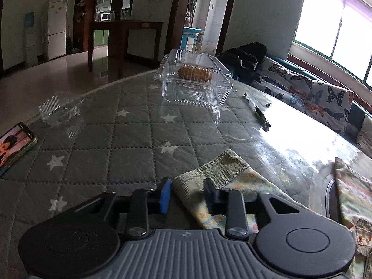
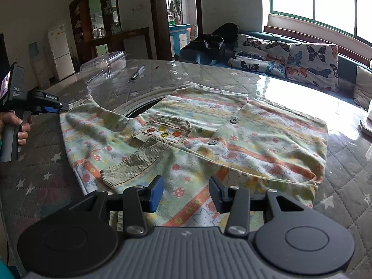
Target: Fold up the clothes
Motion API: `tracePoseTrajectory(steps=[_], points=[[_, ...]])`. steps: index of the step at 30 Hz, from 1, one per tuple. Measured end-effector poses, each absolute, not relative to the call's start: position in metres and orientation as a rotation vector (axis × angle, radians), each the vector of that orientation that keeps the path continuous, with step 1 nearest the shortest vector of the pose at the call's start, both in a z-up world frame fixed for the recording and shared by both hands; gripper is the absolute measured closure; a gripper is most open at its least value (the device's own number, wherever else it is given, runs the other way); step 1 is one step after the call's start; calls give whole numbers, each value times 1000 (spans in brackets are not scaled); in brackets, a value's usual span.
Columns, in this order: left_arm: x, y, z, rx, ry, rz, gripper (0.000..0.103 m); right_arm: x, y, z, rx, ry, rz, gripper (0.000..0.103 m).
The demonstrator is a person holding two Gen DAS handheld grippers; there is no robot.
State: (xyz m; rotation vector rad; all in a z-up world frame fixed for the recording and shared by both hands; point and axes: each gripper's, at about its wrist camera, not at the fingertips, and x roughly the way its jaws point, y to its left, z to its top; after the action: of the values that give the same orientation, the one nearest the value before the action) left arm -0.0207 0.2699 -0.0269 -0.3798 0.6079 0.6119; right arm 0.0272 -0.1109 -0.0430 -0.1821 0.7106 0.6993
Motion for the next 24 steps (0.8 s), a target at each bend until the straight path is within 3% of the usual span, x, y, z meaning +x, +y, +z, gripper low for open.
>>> tracePoseTrajectory(steps=[3, 6, 24], points=[[-18, 269, -27, -404, 594, 605, 88, 26, -113, -41, -178, 704, 693, 59], [-23, 262, -18, -443, 560, 561, 92, 24, -117, -39, -171, 696, 685, 59], [-12, 104, 63, -494, 465, -115, 94, 20, -169, -32, -70, 660, 565, 59]])
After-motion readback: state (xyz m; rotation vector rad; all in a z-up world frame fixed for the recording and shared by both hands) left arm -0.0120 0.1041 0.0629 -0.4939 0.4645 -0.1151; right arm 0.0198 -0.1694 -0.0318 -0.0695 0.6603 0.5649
